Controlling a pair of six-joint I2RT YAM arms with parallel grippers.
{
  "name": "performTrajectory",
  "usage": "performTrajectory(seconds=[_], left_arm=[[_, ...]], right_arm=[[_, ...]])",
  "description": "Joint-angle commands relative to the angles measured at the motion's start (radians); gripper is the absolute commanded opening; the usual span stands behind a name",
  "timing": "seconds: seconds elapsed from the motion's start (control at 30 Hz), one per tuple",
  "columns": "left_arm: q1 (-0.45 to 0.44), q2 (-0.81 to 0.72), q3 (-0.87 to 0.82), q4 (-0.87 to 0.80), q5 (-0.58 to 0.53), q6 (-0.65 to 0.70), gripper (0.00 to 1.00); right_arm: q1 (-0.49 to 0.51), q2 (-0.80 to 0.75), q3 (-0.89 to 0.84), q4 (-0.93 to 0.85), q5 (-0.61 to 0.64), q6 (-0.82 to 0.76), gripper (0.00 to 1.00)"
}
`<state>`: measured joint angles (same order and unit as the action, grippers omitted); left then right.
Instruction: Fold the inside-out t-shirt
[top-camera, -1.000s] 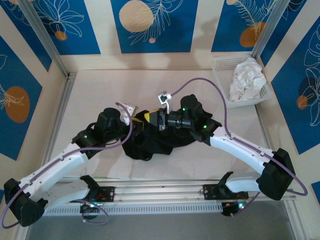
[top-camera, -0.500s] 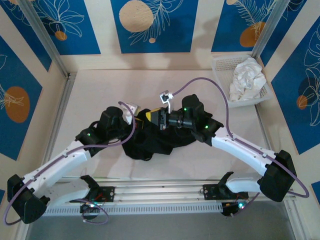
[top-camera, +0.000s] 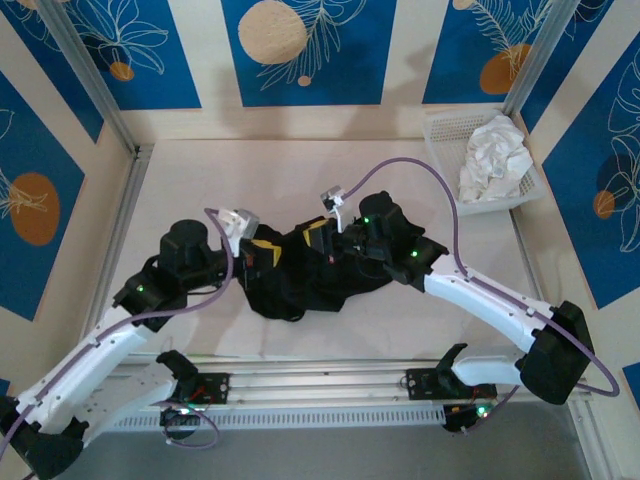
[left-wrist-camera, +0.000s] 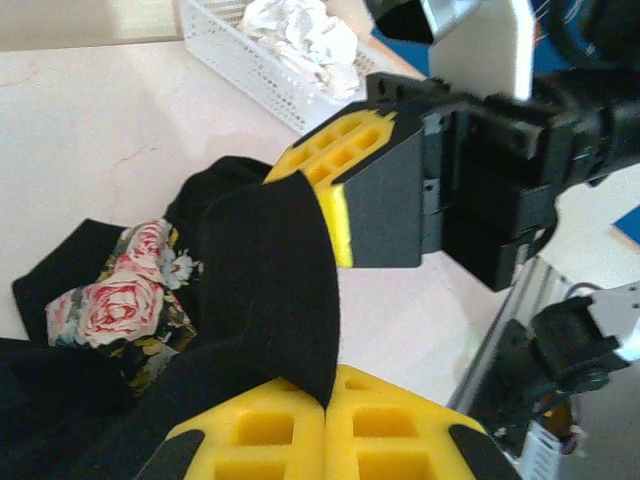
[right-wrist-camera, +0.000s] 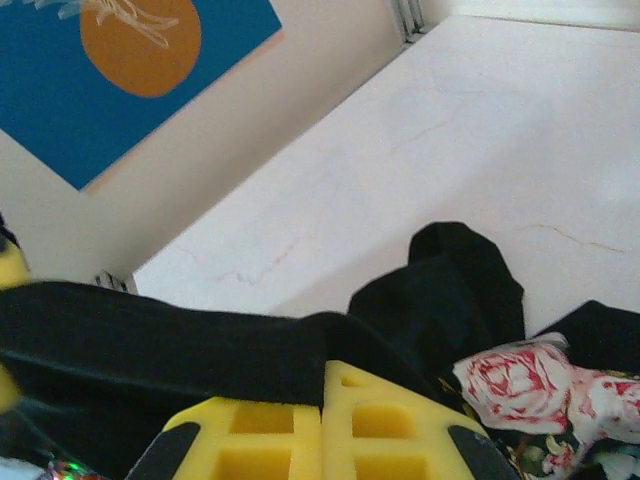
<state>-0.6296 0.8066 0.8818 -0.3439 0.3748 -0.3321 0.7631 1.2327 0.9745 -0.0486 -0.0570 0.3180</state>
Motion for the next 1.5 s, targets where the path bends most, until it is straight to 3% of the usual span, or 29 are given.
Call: performTrajectory(seconds=[0.0,0.13,0.33,0.6,0.73,0.93,1.13,1.27,1.47], left_arm=[[0.052,-0.024,0.042,-0.025,0.135,-0.094,0.0],[0.109,-0.037,0.014,0.106,0.242,-0.237,0.0],[0.158,-0.016,-0.032,0.266,0.326,-0.35,0.0],[0.161,0.047,-0.026,0.272,0.313,-0.328,0.0],[0.161,0.059,-0.018,0.26,0.287,-0.317,0.0],[0.161,0.078,-0.005,0.204,0.226,-0.29,0.0],[0.16,0.085,0.001,0.204,0.227,-0.286,0.0],[0.161,0.08,0.0,0.198,0.231,-0.279,0.0],[0.16,0.079,-0.008,0.209,0.238,-0.28,0.0]], right_arm=[[-0.016,-0.016,0.066,-0.119,-0.005,-0.121,0.0],[-0.027,0.028,0.126,-0.238,-0.002,-0.128,0.0],[-0.036,0.088,0.215,-0.428,0.236,-0.101,0.0],[-0.038,0.08,0.211,-0.475,0.283,-0.129,0.05],[-0.048,0.05,0.166,-0.458,0.205,-0.14,0.08],[-0.054,-0.058,0.05,-0.372,-0.023,-0.172,0.28],[-0.054,-0.164,-0.105,-0.269,-0.015,-0.148,0.39],[-0.108,-0.148,-0.132,-0.231,0.023,-0.076,0.42],[-0.167,-0.038,-0.108,-0.106,-0.17,0.013,0.45]])
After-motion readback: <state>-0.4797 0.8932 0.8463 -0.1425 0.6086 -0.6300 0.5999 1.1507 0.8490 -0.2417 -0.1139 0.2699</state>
